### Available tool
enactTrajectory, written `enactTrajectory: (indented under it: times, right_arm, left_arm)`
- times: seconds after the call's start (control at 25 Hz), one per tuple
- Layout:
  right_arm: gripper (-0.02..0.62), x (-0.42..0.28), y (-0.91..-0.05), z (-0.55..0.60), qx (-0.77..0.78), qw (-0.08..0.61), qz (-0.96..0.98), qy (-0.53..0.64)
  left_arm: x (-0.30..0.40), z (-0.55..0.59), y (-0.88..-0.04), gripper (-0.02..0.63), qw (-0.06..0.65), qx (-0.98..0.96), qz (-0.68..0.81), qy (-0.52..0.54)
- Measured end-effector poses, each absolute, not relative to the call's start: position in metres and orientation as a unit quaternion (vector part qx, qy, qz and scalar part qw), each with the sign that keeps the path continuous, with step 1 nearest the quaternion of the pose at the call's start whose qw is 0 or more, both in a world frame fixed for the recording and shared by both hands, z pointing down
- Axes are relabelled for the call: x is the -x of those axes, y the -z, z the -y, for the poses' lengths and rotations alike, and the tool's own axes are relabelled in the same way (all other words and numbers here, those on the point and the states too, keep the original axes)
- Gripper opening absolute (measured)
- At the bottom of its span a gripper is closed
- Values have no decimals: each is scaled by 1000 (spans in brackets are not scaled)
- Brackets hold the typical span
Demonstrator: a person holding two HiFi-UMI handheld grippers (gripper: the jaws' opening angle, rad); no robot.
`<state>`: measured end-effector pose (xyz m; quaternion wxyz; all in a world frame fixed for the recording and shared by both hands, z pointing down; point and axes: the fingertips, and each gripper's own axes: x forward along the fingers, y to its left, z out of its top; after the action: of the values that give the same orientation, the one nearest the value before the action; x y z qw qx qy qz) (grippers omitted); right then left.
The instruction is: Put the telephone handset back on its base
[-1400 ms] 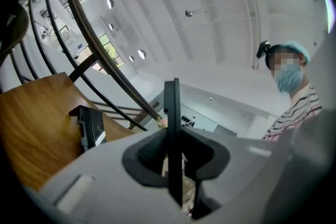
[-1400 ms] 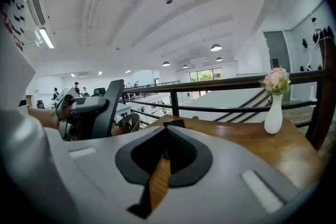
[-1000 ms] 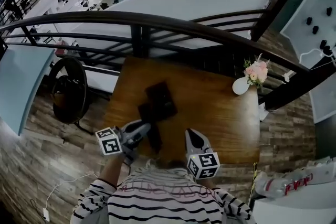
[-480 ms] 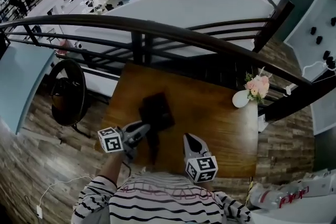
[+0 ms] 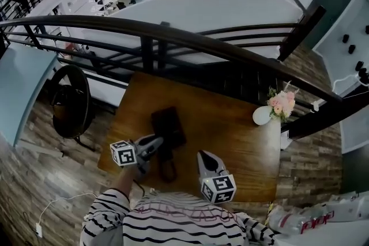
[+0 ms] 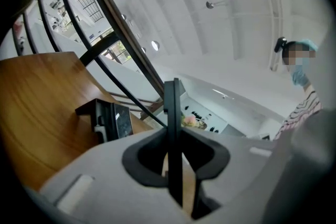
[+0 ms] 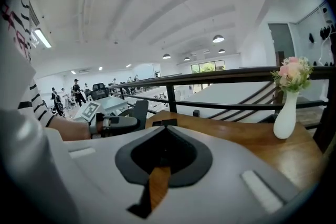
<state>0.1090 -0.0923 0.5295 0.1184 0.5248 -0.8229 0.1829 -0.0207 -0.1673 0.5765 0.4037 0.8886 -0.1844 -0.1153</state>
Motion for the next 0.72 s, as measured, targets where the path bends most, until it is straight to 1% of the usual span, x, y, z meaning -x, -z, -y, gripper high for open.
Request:
enactTrajectory:
  times: [0.36,0.72]
  right_arm:
    - [2,-96,-538,93,-506,124,832,-191]
    - [2,-100,-549,90,-502,135,831,-199]
  left_arm:
    - [28,195,-617,74,425,-872,215,116]
    - [26,216,-655,74,453,-854,234,104]
